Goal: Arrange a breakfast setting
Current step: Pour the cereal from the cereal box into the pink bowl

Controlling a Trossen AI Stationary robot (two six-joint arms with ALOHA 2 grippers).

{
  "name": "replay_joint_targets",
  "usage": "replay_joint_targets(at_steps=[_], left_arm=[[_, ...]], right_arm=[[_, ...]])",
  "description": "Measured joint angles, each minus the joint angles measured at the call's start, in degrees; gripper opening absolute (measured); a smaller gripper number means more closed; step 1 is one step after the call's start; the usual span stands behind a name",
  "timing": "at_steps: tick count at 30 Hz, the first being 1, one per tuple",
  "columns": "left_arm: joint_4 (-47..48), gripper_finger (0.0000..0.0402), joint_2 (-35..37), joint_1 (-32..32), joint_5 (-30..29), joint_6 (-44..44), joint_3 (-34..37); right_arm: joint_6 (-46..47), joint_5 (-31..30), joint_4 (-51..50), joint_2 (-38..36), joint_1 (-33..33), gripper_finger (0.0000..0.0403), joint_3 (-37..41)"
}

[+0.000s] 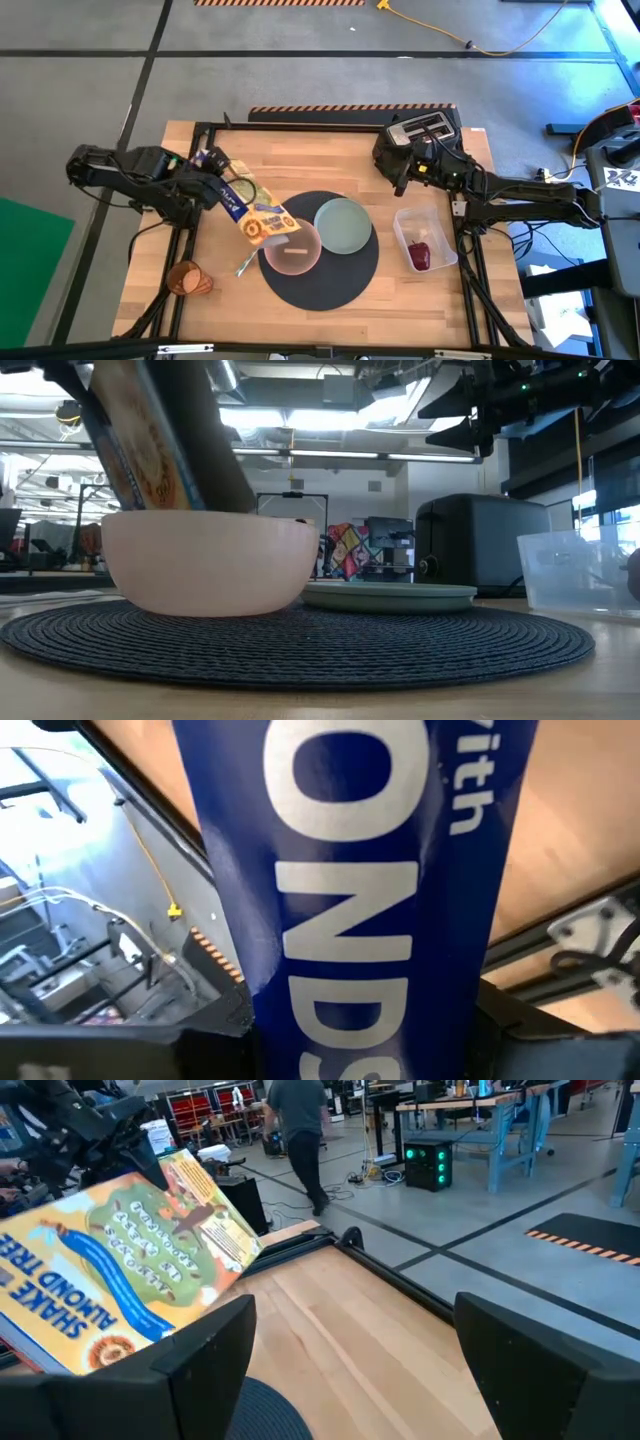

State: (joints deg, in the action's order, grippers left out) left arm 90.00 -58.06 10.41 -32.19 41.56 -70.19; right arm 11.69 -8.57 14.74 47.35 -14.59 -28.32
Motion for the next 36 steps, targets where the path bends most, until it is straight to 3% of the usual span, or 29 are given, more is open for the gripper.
replay_joint_targets(at_steps=[8, 21, 27, 36], left_arm=[[-0.1, 0.0179, -3.5, 0.5, -5.7, 2.8, 0.0], [-1.0, 0.0179, -5.5, 7.9, -9.6, 3.9, 0.0], [-0.8, 0.0179, -8.8, 12.0, -15.3, 4.2, -0.1], [0.1, 0.0179, -12.0, 15.7, -16.9, 4.2, -7.5]], right_arm=[[-0.2, 0.0, -1.1, 0.0, 0.0, 0.0328, 0.0], [-1.5, -0.1, -2.1, 0.0, -0.1, 0.0328, 0.0], [-1.6, -1.5, -2.1, 0.0, -0.1, 0.0328, 0.0], [-1.5, -1.5, -2.0, 0.0, -0.1, 0.0328, 0.0]])
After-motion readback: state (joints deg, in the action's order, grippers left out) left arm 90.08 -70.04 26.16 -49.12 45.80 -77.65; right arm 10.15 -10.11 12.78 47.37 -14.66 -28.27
